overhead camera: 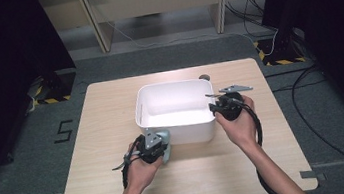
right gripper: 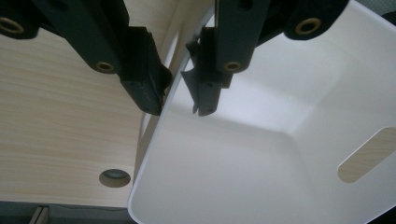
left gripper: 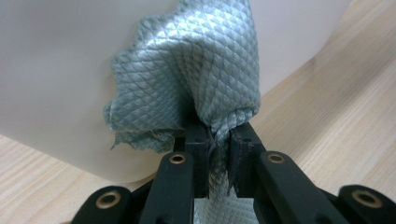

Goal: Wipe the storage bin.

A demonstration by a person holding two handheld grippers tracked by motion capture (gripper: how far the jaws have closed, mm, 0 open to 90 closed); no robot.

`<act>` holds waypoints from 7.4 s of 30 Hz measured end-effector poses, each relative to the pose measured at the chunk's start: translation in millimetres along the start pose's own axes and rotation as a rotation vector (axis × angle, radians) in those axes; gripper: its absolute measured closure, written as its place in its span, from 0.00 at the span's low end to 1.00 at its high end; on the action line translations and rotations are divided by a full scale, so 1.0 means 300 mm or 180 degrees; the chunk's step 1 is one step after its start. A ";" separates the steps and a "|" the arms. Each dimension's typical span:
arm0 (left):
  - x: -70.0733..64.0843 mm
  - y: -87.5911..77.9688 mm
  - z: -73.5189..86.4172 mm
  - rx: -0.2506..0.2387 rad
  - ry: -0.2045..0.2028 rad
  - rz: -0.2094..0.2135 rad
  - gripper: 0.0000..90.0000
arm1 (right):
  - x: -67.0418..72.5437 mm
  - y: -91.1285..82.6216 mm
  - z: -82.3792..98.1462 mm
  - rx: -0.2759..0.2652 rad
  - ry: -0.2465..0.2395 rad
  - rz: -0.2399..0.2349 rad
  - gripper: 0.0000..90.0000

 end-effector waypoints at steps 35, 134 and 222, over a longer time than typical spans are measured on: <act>-0.033 0.043 0.025 0.0089 0.0026 0.0055 0.89 | 0.000 0.001 0.000 -0.0004 0.0007 0.0004 0.80; -0.087 0.046 -0.022 -0.0029 0.0069 0.0080 0.89 | 0.004 0.004 0.002 -0.0012 0.0003 0.0011 0.80; -0.149 0.005 -0.132 -0.0309 -0.0073 0.0148 0.89 | 0.004 0.006 0.003 -0.0005 -0.0002 0.0016 0.79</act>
Point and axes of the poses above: each handheld gripper's, and its own axes: y roughly forward along the jaws, z roughly out of its underside, x roughly to its left, the point moved 9 cm from there along y, roughly forward along the jaws, and after that the axes turned 12 degrees about -z, right-handed, at the moved point
